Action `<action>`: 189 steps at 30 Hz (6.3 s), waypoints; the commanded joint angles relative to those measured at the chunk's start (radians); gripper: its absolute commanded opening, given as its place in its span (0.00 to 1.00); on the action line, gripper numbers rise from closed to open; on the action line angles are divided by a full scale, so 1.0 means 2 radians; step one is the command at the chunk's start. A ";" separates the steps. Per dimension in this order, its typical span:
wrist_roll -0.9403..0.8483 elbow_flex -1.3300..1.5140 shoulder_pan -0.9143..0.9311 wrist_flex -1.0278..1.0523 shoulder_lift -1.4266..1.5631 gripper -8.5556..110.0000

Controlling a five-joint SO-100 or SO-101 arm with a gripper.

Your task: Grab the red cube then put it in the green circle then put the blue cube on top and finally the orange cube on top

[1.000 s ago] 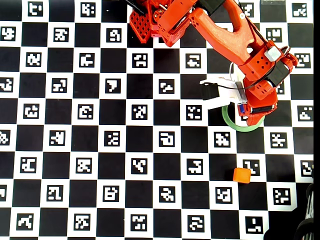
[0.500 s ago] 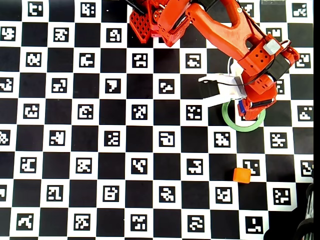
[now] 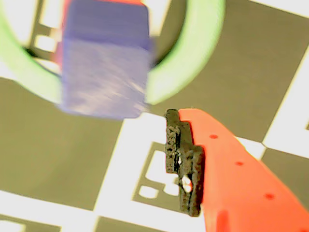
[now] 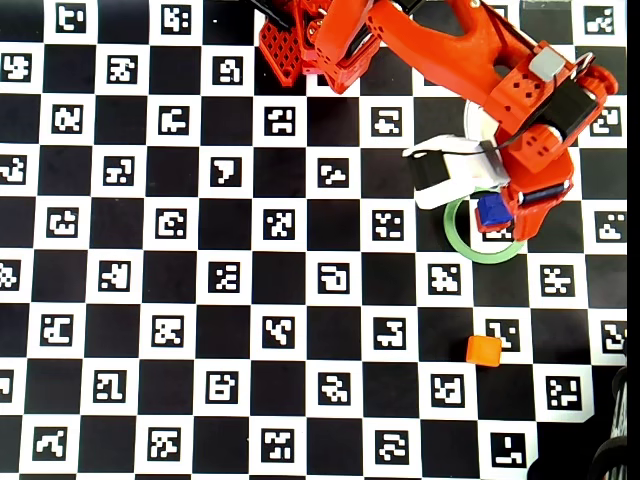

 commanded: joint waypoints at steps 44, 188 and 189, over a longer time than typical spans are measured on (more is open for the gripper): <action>0.010 -0.464 0.081 -0.005 -0.349 0.41; -0.025 -0.029 0.091 -0.027 0.061 0.13; -0.027 -0.024 0.090 -0.024 0.066 0.13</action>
